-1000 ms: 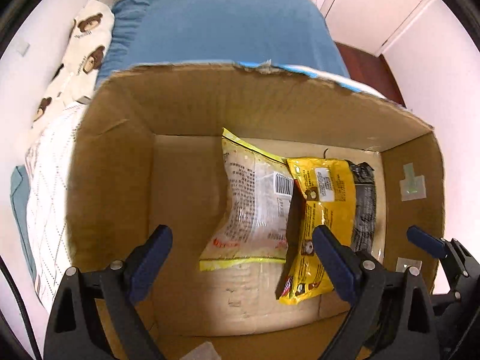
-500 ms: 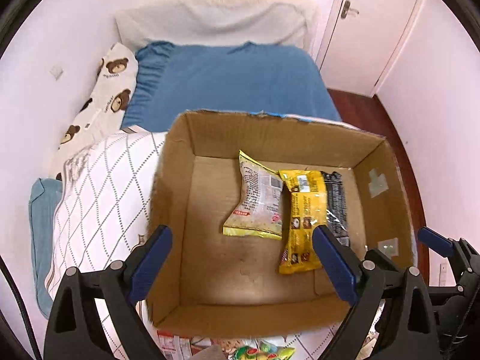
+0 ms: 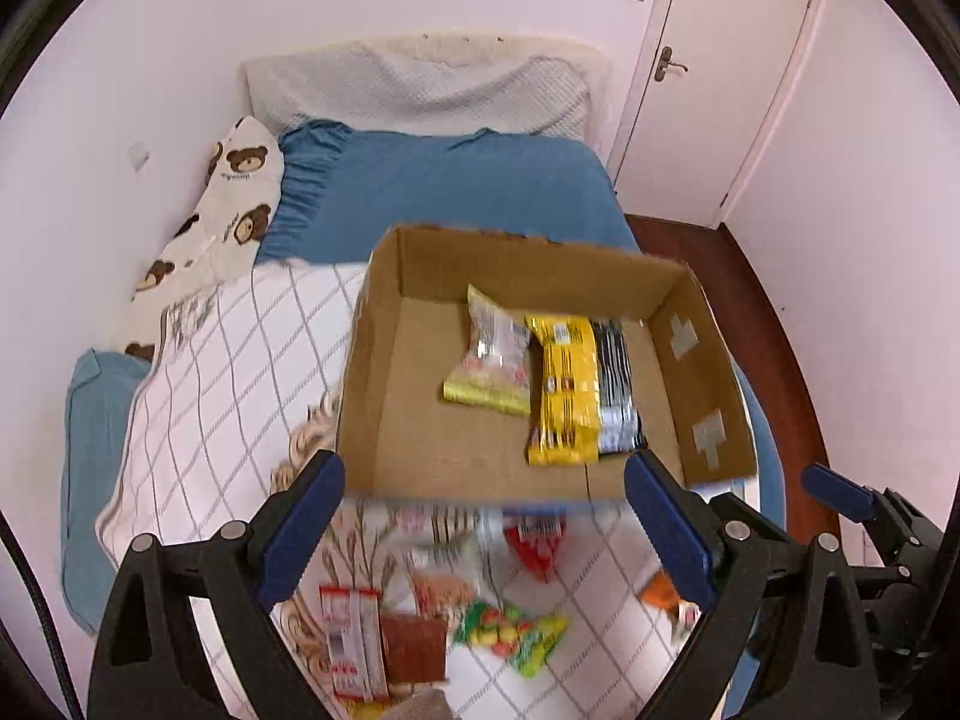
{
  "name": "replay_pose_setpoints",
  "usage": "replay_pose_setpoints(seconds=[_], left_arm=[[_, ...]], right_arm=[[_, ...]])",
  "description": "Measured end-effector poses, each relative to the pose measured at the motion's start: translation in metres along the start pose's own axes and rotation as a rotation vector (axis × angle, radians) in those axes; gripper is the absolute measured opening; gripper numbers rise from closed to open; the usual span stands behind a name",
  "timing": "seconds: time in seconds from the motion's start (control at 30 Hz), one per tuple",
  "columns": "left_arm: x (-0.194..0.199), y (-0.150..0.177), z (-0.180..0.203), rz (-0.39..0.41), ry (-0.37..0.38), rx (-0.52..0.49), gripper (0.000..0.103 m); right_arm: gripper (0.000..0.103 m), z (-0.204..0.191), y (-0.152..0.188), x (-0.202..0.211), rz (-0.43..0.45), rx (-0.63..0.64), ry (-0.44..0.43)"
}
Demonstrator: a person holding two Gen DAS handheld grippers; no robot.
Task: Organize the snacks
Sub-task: 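Grasp the yellow GUOBA bag with the left tool while the right grasps the panda bag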
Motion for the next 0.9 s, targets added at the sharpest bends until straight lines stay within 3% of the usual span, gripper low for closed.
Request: replay_pose_setpoints(seconds=[0.23,0.43,0.57,0.7,0.83,0.9], left_arm=[[-0.009,0.08,-0.023,-0.117,-0.017,0.013,0.096],[-0.051,0.174,-0.064,-0.343,-0.065,0.068,0.096],[-0.072,0.22,-0.085,-0.438,-0.098,0.106,0.096],[-0.086,0.249,-0.097,-0.509,-0.104,0.143,0.096],[-0.094,0.262,-0.099,-0.541,-0.095,0.16,0.096],[-0.096,0.264,-0.099,-0.538,-0.094,0.16,0.096]], right_arm=[[0.101,0.037,0.085,-0.012,-0.16,-0.138,-0.03],[0.101,0.082,0.184,-0.029,-0.329,-0.341,-0.056],[0.101,0.108,0.252,-0.037,-0.442,-0.478,-0.059],[0.101,0.129,0.314,-0.045,-0.53,-0.696,-0.105],[0.101,0.132,0.347,-0.066,-0.587,-0.893,-0.213],[0.101,0.13,0.352,-0.076,-0.579,-0.943,-0.22]])
Point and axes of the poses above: each gripper's, at about its wrist camera, not at the fingertips, and x roughly against the way its jaws point, z to its right, y to its underside, the point moved 2 cm from there along -x, roughly the way its jaws point, and after that the axes turned 4 degrees about x, right-handed, at the moved point
